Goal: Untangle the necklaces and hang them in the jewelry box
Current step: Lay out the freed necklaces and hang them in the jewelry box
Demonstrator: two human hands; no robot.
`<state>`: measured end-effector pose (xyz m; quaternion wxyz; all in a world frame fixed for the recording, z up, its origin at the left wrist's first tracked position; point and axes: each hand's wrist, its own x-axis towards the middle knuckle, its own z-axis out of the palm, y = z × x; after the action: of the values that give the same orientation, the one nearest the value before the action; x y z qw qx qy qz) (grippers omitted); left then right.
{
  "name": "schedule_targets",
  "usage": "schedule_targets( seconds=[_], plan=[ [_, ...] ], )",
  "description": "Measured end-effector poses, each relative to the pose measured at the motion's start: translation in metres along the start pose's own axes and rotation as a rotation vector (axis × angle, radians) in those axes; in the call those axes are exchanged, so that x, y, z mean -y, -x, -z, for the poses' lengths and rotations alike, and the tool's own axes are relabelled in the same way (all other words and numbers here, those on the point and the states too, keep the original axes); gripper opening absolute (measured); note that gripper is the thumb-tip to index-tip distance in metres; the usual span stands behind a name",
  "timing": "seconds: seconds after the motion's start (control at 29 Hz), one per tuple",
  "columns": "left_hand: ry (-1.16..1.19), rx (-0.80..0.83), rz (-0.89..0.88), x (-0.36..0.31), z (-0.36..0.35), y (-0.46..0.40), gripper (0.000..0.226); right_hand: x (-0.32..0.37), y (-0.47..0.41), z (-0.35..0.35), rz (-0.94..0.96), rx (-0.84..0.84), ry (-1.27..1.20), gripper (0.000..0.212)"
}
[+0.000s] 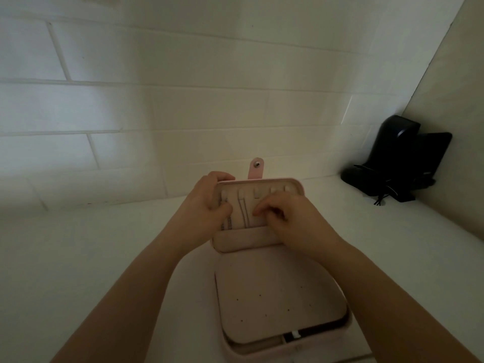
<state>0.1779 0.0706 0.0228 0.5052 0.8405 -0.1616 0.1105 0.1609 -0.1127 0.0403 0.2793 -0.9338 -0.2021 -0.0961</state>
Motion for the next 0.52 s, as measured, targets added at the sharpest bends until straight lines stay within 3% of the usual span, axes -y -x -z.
schedule_targets(
  seconds=[0.21,0.34,0.52],
  plan=[
    [-0.011,-0.012,0.003,0.0009,-0.0016,0.0002,0.042,0.0023,0.0061,-0.0087,0.082,0.081,0.154,0.026],
    [-0.006,-0.020,0.005,0.0006,-0.0023,0.0007,0.042,0.0005,0.0068,-0.0082,0.058,0.144,-0.017,0.024],
    [0.004,-0.030,0.007,0.0045,-0.0048,-0.0009,0.045,-0.0036,0.0091,-0.0108,0.002,0.039,-0.012,0.006]
  ],
)
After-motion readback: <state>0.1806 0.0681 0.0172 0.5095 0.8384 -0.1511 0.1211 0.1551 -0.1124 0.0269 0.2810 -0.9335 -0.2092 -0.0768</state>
